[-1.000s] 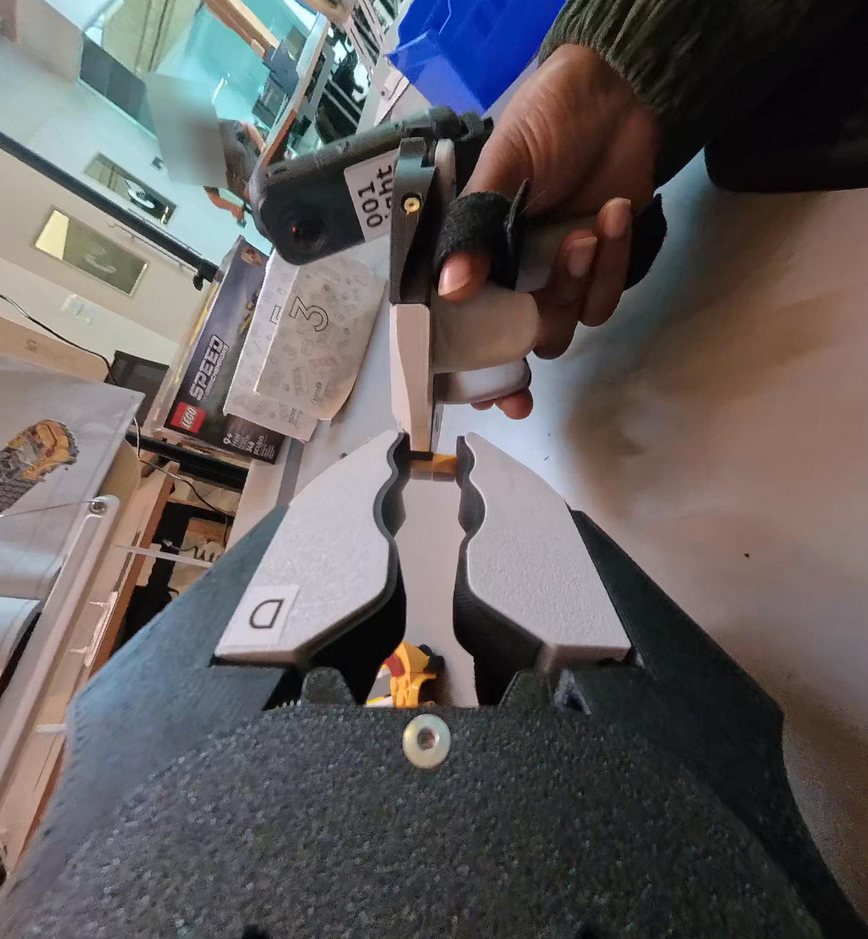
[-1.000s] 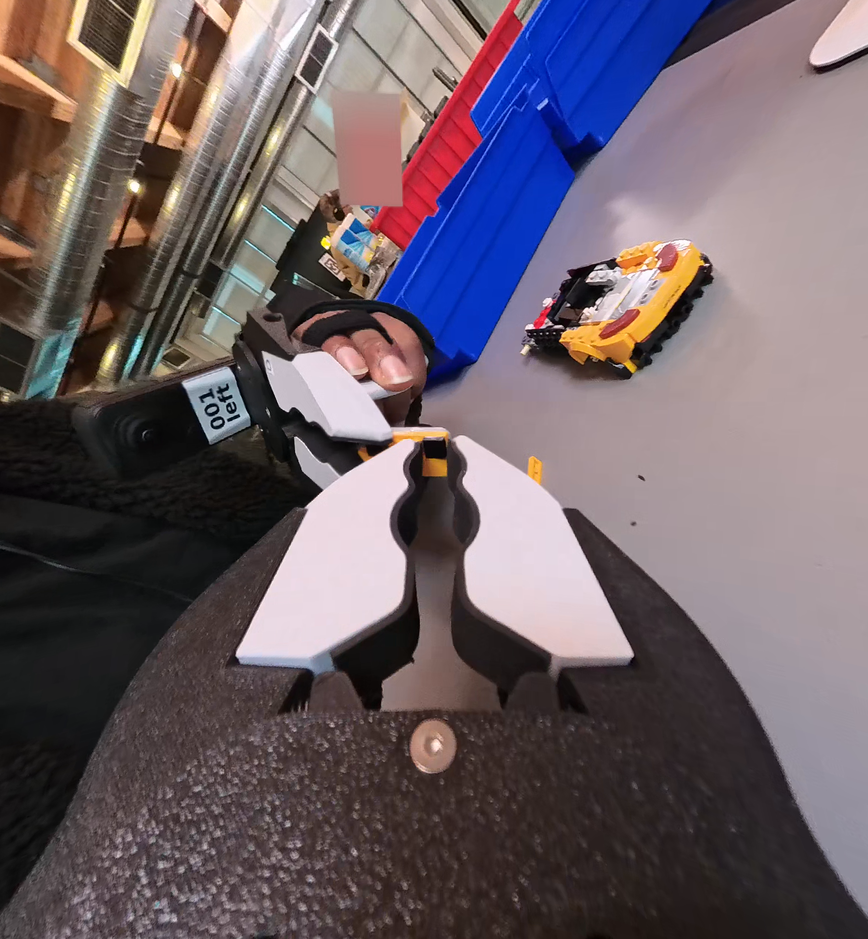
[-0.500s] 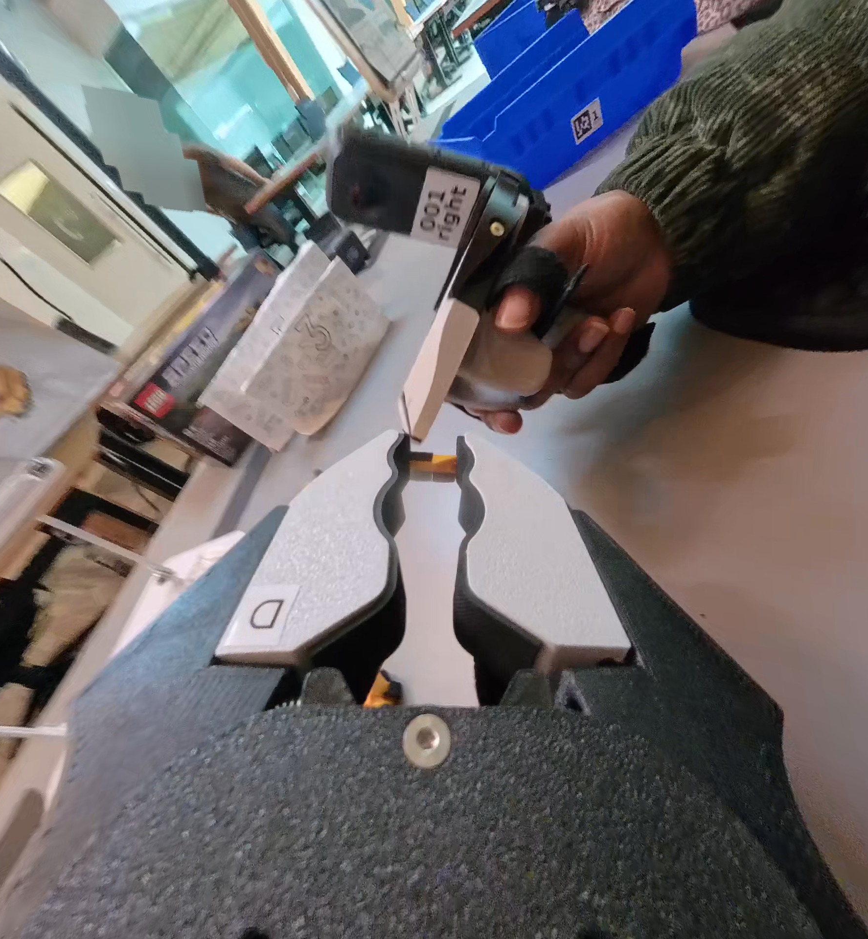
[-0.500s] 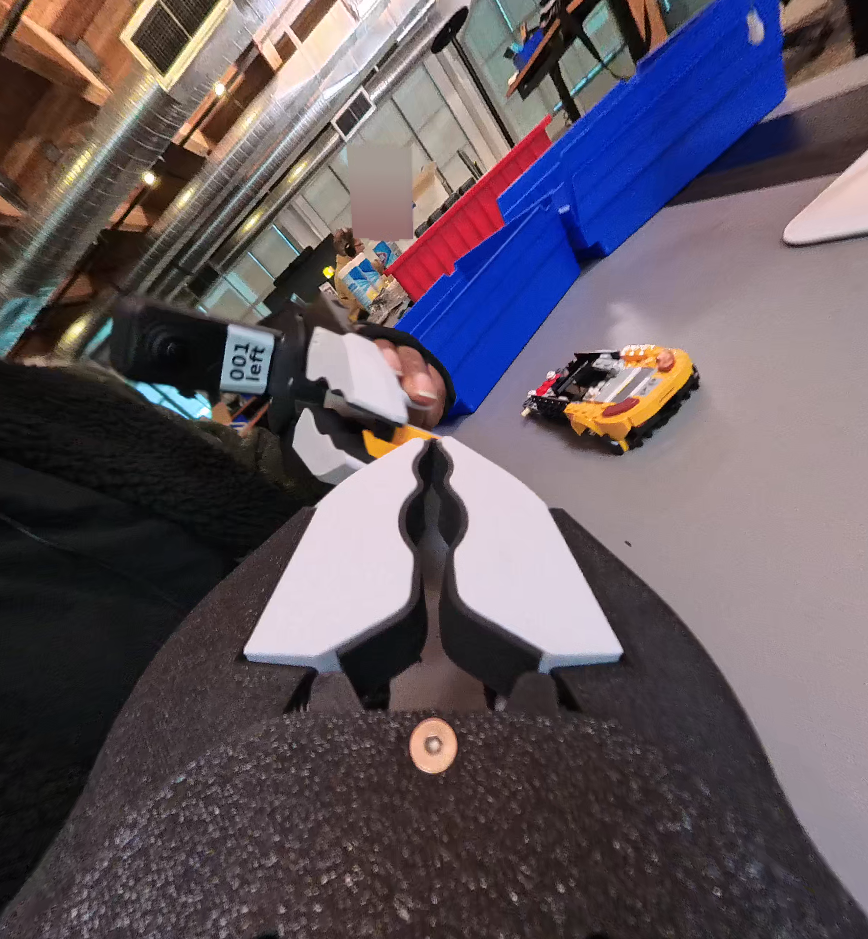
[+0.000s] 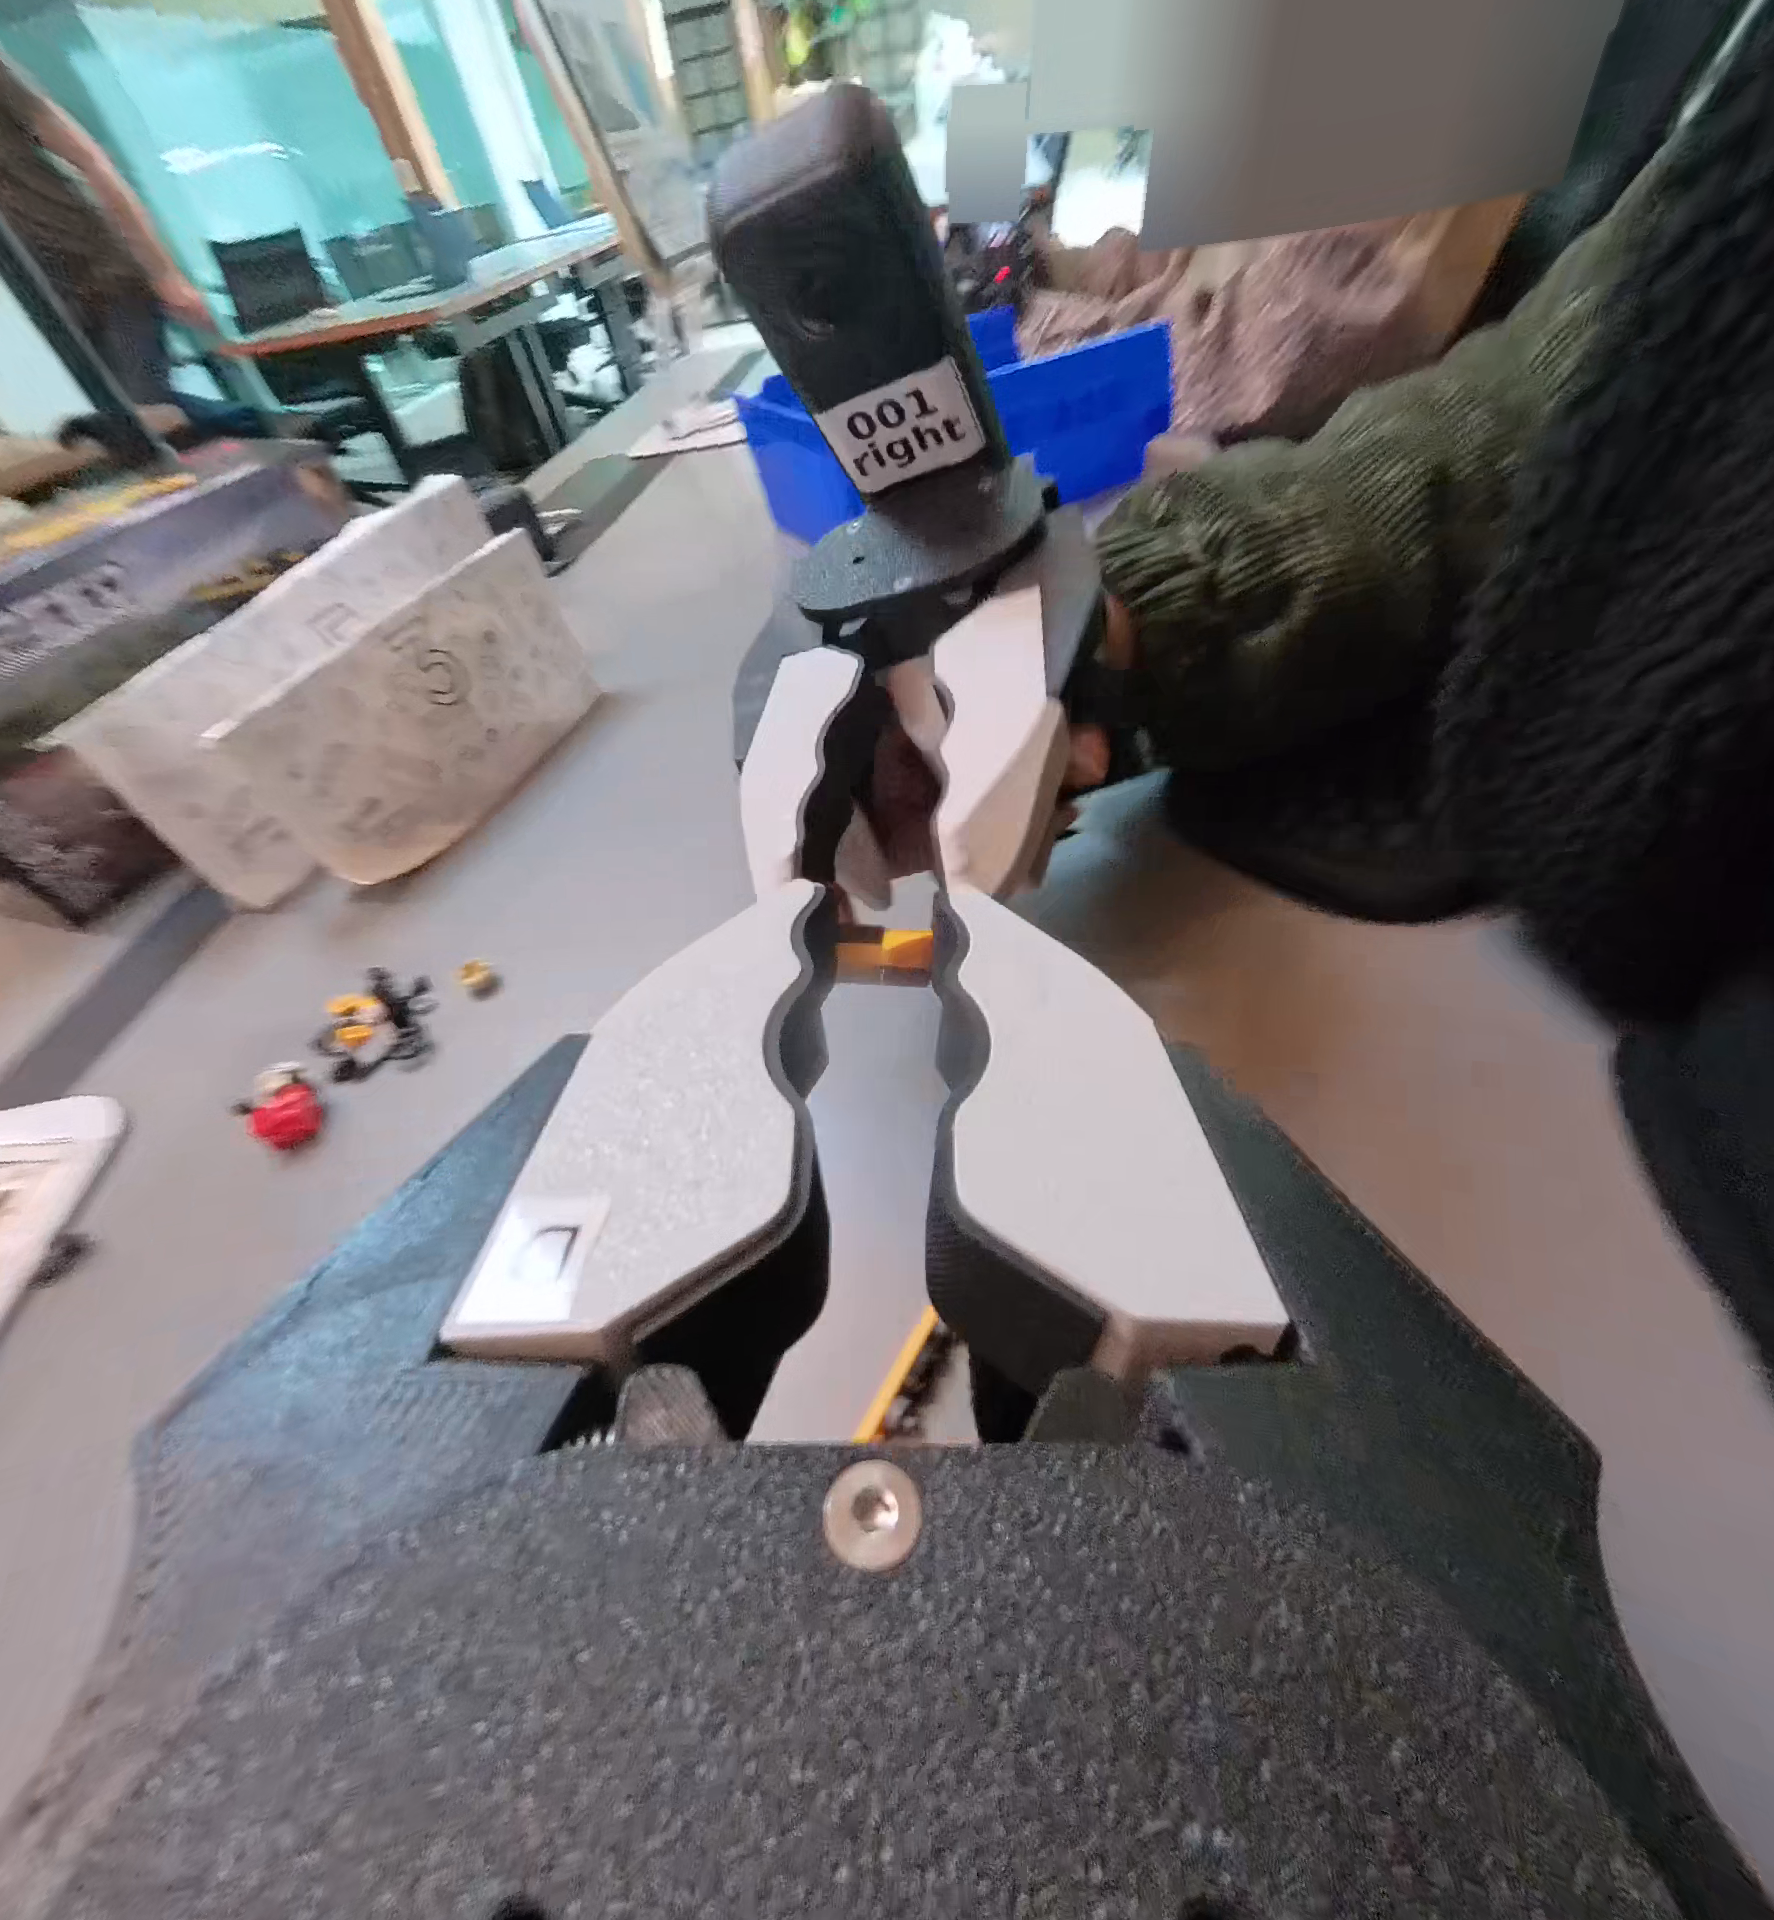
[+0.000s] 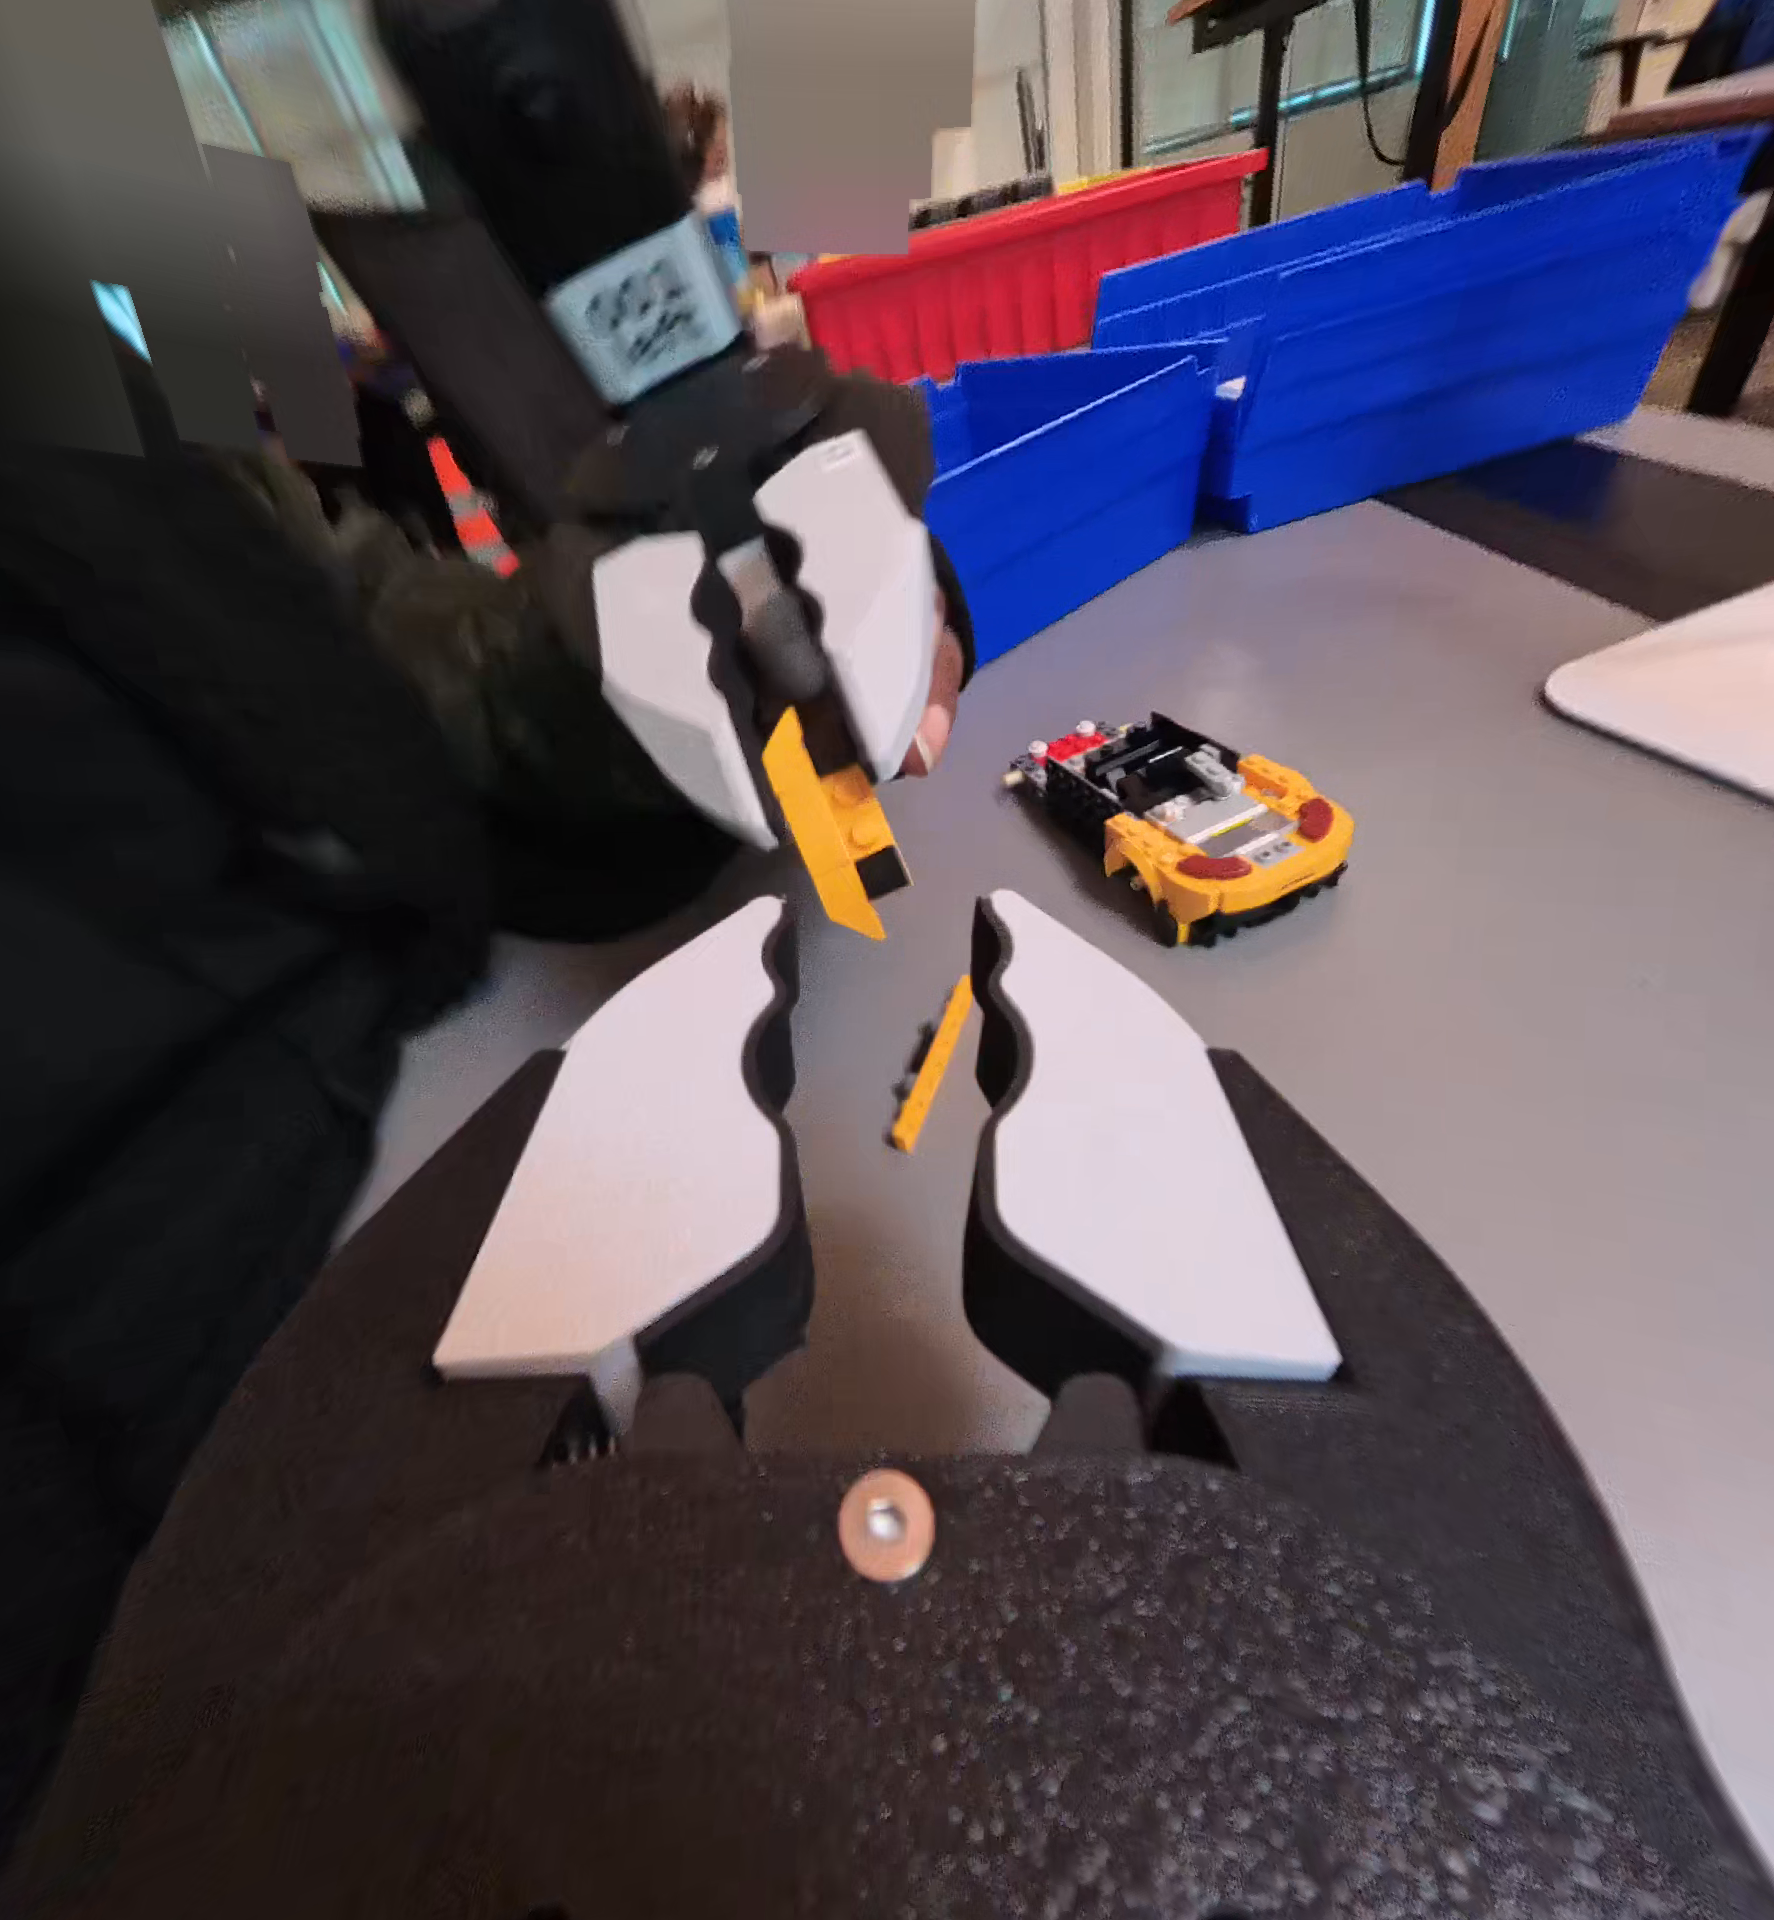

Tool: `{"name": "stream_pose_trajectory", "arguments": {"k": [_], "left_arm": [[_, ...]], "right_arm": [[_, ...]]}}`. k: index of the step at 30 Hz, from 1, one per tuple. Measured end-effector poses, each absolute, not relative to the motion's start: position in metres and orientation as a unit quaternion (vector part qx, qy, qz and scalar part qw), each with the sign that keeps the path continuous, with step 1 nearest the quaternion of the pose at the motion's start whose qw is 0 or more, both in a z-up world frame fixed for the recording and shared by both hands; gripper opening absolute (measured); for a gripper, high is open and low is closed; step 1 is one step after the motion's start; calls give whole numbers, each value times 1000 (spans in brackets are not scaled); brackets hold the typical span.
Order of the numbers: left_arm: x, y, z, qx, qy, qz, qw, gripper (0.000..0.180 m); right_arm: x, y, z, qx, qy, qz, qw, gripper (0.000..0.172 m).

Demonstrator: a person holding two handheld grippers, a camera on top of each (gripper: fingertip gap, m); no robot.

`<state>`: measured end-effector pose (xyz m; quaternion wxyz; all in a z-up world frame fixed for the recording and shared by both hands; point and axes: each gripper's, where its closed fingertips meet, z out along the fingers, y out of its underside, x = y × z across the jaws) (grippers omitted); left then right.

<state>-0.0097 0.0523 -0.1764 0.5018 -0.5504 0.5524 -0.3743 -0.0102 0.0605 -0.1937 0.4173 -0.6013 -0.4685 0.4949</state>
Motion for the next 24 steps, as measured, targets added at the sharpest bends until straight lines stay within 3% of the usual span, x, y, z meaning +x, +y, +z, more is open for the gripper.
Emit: {"name": "stream_pose_trajectory", "arguments": {"k": [3, 5, 13, 20, 24], "left_arm": [[-10, 46, -173, -549, 532, -443, 468, 17], [-10, 45, -175, -551, 531, -455, 455, 17], [-11, 51, -180, -573, 507, -479, 431, 23], [-9, 56, -183, -601, 473, -506, 399, 17], [-13, 68, -186, -646, 382, -576, 324, 16]], "right_arm": [[-19, 48, -196, -571, -526, 445, 447, 29], [-22, 48, -194, -565, -535, 417, 470, 17], [-17, 55, -190, -587, -517, 406, 472, 17], [-19, 56, -193, -612, -503, 416, 445, 17], [-15, 65, -190, -590, -526, 338, 511, 20]]}}
